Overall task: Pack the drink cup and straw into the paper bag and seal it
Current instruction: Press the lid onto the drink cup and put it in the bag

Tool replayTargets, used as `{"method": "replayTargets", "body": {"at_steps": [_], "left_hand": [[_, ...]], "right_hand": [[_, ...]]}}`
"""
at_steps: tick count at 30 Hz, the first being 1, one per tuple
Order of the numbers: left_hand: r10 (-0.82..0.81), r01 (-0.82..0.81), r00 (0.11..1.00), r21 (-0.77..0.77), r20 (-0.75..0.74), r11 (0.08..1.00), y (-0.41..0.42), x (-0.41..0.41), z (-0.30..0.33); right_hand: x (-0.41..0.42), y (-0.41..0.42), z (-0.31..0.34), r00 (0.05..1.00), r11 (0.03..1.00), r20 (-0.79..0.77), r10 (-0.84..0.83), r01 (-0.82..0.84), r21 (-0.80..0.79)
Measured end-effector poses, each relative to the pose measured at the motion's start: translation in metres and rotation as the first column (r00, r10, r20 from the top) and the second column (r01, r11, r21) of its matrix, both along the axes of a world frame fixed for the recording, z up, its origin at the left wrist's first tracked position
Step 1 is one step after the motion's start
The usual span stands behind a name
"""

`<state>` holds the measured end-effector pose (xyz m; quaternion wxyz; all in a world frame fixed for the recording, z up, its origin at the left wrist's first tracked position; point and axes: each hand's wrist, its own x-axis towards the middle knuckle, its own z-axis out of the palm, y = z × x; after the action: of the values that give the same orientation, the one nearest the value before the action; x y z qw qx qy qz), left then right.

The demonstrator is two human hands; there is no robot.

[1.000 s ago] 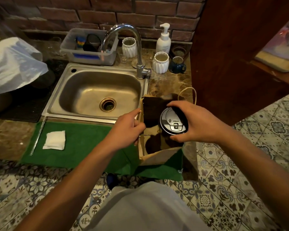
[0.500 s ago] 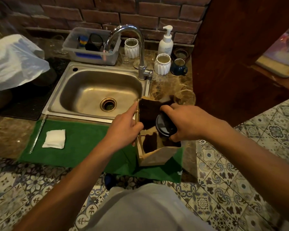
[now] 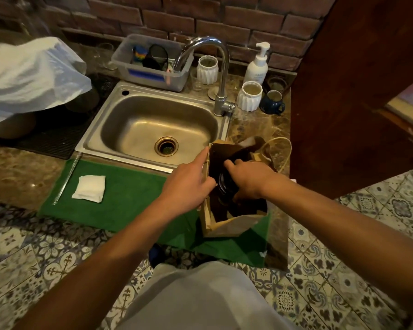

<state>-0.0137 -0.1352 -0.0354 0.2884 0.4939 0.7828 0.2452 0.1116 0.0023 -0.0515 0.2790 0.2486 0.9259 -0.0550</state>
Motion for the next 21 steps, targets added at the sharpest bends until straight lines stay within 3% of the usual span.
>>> {"method": "replayTargets", "body": {"at_steps": [5, 11, 17, 21], "left_hand": [[0.066, -0.066, 0.998, 0.019, 0.016, 0.998, -0.004, -0.007, -0.001], [0.087, -0.087, 0.994, 0.016, -0.070, 0.996, -0.001, -0.012, -0.001], [0.099, -0.098, 0.990, 0.010, -0.100, 0.995, -0.002, -0.011, -0.003], [0.092, -0.089, 0.992, 0.034, -0.092, 0.995, 0.001, -0.010, -0.008]], "right_hand": [[0.001, 0.002, -0.001, 0.999, 0.999, -0.034, -0.040, 0.039, -0.023], [0.005, 0.003, 0.004, 0.998, 0.997, -0.019, -0.065, 0.064, -0.045], [0.015, -0.011, 0.044, 0.969, 0.998, -0.245, -0.038, 0.023, -0.063], [0.028, -0.008, 0.072, 0.872, 0.939, -0.407, -0.272, 0.148, -0.311]]}}
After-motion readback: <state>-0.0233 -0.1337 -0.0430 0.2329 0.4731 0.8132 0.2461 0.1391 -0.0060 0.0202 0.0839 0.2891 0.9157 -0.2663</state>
